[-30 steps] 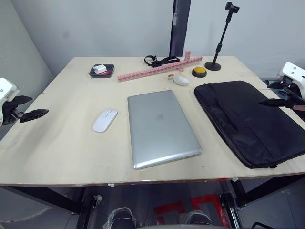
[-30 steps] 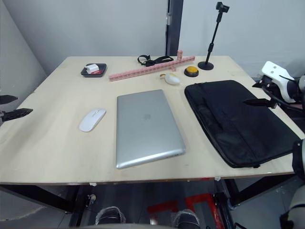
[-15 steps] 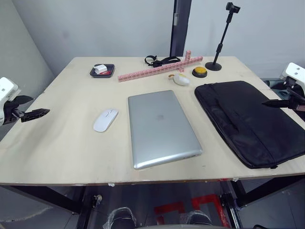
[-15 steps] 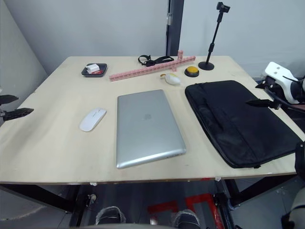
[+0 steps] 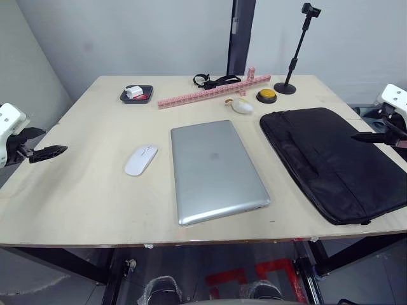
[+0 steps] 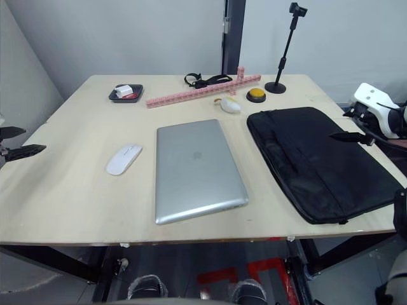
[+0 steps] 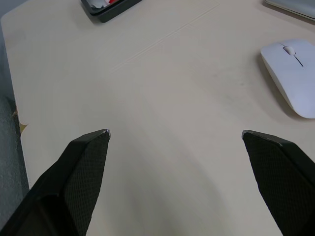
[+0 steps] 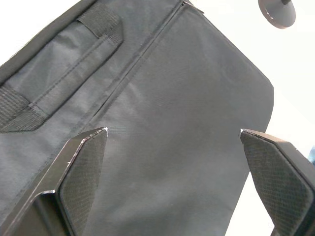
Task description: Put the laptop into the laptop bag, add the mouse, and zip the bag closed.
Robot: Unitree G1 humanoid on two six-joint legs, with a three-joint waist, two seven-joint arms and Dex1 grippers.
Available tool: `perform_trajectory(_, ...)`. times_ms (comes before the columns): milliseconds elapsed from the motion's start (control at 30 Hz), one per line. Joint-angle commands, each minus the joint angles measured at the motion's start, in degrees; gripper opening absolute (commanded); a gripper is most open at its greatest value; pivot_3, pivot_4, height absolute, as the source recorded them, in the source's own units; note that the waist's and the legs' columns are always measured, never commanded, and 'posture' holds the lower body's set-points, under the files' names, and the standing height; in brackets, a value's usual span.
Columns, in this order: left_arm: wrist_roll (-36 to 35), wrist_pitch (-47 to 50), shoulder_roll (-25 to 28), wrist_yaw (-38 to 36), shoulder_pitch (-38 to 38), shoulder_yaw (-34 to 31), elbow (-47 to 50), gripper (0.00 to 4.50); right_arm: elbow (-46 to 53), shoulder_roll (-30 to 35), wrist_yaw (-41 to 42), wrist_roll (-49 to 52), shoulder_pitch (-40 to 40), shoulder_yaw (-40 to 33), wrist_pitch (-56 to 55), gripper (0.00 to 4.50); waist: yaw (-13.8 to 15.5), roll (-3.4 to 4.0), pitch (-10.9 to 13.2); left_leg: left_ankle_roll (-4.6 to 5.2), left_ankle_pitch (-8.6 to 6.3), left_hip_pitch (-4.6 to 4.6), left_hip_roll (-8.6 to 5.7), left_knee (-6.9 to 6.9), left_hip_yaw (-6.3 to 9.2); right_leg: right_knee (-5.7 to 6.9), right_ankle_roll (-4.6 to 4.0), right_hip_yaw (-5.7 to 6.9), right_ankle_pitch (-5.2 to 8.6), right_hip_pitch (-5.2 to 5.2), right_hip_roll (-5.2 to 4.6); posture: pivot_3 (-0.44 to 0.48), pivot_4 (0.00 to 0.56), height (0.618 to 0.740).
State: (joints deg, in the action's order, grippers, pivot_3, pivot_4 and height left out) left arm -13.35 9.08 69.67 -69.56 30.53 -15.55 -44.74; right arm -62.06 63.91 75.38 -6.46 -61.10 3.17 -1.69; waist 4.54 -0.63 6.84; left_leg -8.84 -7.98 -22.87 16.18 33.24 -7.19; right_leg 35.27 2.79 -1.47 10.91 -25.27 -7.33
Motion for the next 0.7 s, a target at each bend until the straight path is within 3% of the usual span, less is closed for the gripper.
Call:
perform_trajectory(33, -1.75, 0.82, 0.75, 0.43, -1.28, -2.95, 2.98, 4.5, 2.21, -1.09, 0.09, 1.38, -0.18, -1.18, -1.5, 4.48, -0.14, 0.0, 0.0, 0.0, 0.0, 0.0, 0.0, 0.0, 0.0, 0.0, 0.0, 0.0, 0.0, 0.0, 0.0, 0.0, 0.15, 0.74)
perform_trajectory(400, -4.98, 3.44, 0.02, 2.98, -9.25, -8.8, 10.5, 4.5, 2.92, -3.88, 0.21, 3.62, 1.3, -2.03, -4.0, 4.48, 0.18, 0.0, 0.0, 0.03, -0.01, -0.03, 0.0, 0.03, 0.02, 0.0, -0.01, 0.02, 0.0, 0.0, 0.0, 0.0, 0.15, 0.74)
perform_trajectory(700, -9.94, 12.12, -0.82, 3.23, -21.14, -17.99, 20.51, 4.5, 8.61, -6.55, 5.7, 8.11, 2.7, -2.93, 1.85, 4.48, -0.55, 0.0, 0.0, 0.03, -0.01, -0.01, 0.0, 0.02, 0.02, 0.01, -0.03, 0.01, 0.01, 0.0, 0.0, 0.0, 0.15, 0.74)
